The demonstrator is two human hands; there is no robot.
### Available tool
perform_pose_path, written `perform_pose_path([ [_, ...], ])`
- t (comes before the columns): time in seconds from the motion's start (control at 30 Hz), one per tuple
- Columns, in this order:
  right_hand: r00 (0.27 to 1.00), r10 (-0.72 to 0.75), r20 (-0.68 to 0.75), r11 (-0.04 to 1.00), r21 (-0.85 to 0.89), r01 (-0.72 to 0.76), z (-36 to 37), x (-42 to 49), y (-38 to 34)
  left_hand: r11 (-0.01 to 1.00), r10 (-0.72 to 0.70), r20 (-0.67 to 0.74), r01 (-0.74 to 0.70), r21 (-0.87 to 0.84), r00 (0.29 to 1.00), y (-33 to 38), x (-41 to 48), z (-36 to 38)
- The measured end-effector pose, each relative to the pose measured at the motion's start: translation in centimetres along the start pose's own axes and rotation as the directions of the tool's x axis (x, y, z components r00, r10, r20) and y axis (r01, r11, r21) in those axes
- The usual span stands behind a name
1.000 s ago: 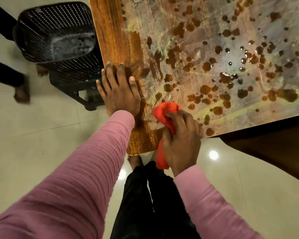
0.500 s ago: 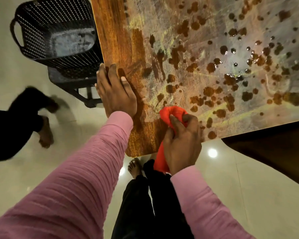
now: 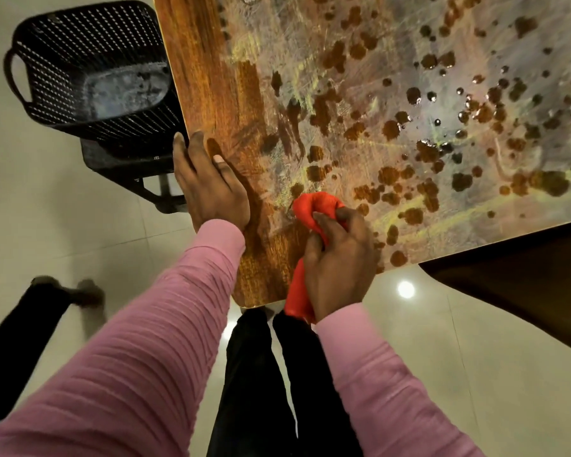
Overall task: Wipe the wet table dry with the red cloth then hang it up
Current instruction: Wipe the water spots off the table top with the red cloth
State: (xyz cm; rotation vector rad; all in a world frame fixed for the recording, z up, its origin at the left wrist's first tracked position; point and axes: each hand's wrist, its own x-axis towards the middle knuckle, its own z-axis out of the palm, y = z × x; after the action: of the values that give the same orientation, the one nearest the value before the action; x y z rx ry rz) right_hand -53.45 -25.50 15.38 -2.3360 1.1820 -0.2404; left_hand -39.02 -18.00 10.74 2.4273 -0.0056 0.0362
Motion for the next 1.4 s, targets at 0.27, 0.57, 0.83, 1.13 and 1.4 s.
perform_pose_path([
  [0.27, 0.921, -0.327, 0.211, 0.944, 0.023, 0.33, 1.3, -2.2, -2.4, 0.996, -0.065, -0.033, 0.063, -0.063, 0.997, 0.1, 0.3, -0.2],
  [0.57, 0.999, 0.011, 0.041, 1.0, 0.013, -0.011, 0.8, 1.5, -2.2, 0.992, -0.069, -0.039, 0.065, -0.112, 0.997, 0.2, 0.5, -0.5],
  [0.83, 0.951, -0.237, 0.199, 0.969, -0.025, 0.247, 0.9, 1.5, -2.8, 0.99, -0.13, -0.011, 0.129, -0.06, 0.991, 0.1, 0.5, -0.5],
  [1.13, 0.981, -0.16, 0.108, 0.981, -0.095, 0.17, 2.2, 2.3, -5.2, 0.992, -0.108, 0.092, 0.1, 0.079, 0.99, 0.0, 0.7, -0.3],
  [1.4, 0.993, -0.083, 0.082, 0.99, -0.104, 0.091, 1.3, 5.9, -3.6, 0.961, -0.237, 0.058, 0.243, -0.132, 0.97, 0.1, 1.0, -0.5],
])
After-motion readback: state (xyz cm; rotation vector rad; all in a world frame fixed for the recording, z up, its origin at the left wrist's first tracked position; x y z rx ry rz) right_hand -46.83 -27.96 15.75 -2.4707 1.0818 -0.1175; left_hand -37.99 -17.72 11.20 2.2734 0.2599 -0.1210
